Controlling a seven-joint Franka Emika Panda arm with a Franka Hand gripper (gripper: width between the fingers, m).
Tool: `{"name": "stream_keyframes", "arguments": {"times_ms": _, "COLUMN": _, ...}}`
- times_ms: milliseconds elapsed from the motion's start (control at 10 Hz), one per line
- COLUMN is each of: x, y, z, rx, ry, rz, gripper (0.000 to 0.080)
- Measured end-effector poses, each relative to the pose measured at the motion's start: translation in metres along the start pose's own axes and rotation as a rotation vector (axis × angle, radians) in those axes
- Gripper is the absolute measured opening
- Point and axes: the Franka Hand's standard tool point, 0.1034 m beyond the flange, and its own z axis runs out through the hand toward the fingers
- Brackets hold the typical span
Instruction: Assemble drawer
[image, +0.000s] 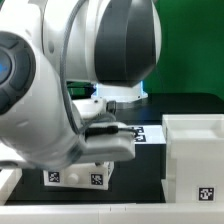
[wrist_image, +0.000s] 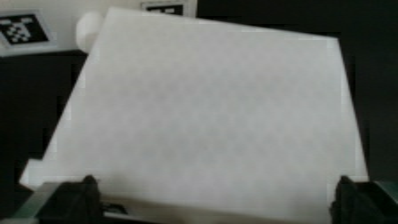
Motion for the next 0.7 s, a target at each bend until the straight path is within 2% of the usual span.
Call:
{"name": "stream_keyframes", "arguments": {"times_ms": 100, "x": -0.002, "y": -0.001, "z": -0.002, "rx": -0.001, "ry": 0.014, "rz": 0.0, "gripper": 0.0649}}
{"name": "stream_keyframes", "arguments": {"times_ms": 200, "x": -0.006, "y": 0.0, "z": 0.003, "rx": 0.001, "ry": -0.015, "rz": 0.01, "gripper": 0.0649}}
{"name": "stream_keyframes", "arguments": {"times_ms": 400, "x": -0.005, "y": 0.0, "z": 0.002, "rx": -0.007, "ry": -0.02, "rz": 0.033, "gripper": 0.0649}}
{"name": "stream_keyframes", "arguments": {"times_ms": 500, "x": -0.018, "y": -0.001, "z": 0.005, "rx": 0.019, "ry": -0.06, "rz": 0.074, "gripper": 0.0649}}
{"name": "stream_keyframes", "arguments": {"times_ms": 600, "x": -0.018, "y": 0.003, "z": 0.006, "rx": 0.038, "ry": -0.095, "rz": 0.097, "gripper": 0.0649}}
{"name": "stream_keyframes", "arguments": {"times_ms": 700, "x": -0.011, "y": 0.002, "z": 0.003, "rx": 0.027, "ry": -0.061, "rz": 0.087, "gripper": 0.0649}}
